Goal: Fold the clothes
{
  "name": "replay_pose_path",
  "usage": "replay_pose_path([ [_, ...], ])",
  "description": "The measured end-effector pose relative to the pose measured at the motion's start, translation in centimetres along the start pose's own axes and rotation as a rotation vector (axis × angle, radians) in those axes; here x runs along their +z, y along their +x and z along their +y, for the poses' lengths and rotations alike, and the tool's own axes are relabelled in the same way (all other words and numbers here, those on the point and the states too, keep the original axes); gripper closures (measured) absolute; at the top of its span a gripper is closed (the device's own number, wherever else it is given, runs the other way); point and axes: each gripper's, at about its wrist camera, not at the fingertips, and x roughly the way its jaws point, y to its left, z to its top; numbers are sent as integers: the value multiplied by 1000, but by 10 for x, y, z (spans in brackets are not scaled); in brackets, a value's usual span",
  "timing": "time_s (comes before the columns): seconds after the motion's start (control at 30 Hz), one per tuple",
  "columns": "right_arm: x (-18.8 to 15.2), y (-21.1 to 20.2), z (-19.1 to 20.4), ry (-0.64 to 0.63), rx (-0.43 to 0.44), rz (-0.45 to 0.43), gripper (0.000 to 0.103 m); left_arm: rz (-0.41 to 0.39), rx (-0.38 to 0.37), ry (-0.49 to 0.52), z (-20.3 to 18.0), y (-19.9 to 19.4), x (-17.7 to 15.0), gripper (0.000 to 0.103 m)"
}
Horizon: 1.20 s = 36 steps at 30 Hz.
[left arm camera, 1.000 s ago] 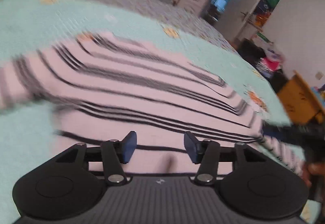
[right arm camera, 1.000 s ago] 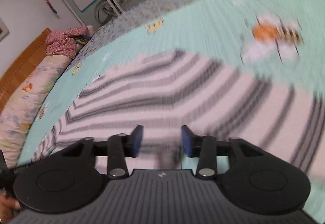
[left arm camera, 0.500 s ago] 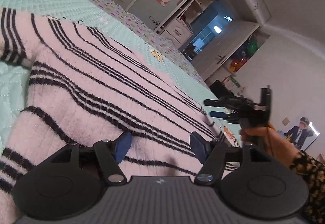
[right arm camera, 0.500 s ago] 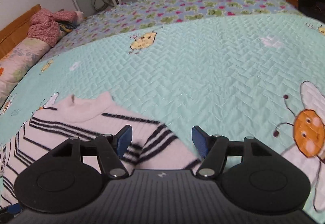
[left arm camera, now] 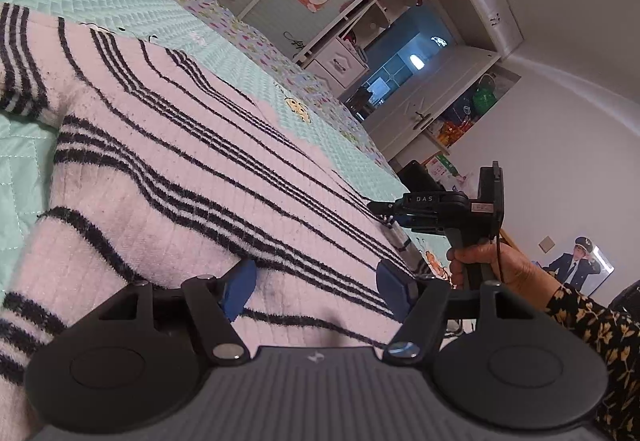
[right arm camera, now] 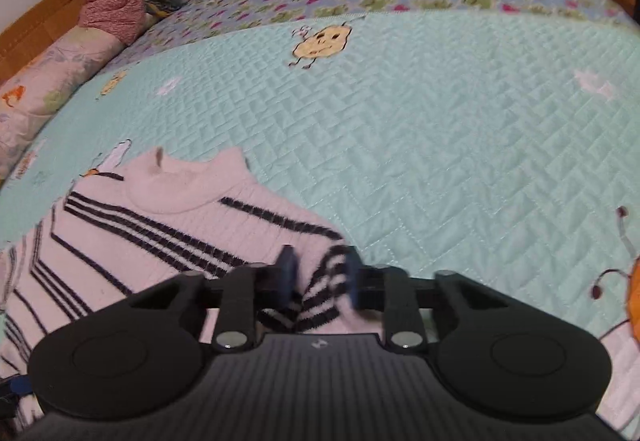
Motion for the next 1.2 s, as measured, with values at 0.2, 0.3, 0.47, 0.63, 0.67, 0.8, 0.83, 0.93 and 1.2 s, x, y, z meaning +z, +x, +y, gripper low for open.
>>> replay_pose_path([
  [0.2, -24, -52, 61, -169, 14, -169, 92, 0, -2, -4, -1, 1, 1, 33],
  [0.3, -63, -67, 114, -340, 70, -147, 103, 0, -2, -6, -1, 2, 2, 33],
  [0.47, -125, -63, 173, -519, 102, -34, 103, 0, -3, -7, -1, 3, 3, 33],
  [0.63, -110, -68, 162, -525, -137, -190, 76, -1, -1, -5, -1, 3, 2, 32],
  [0.67, -97, -67, 153, -525, -193, -238, 62, -1, -2, -6, -1, 3, 2, 32],
  [0.8, -35, -43, 92, -425, -266, -231, 20, -2, -7, -12, 1, 3, 3, 32],
  [0.83, -21, -35, 74, -367, -262, -203, 20, -2, -9, -14, 1, 3, 3, 32],
  [0.93, 6, -14, 22, -184, -142, -97, 20, -3, -11, -16, 2, 3, 4, 32],
  [1.2, -7, 38, 27, -162, -55, -34, 56, -4, -10, -14, 2, 5, 3, 32],
])
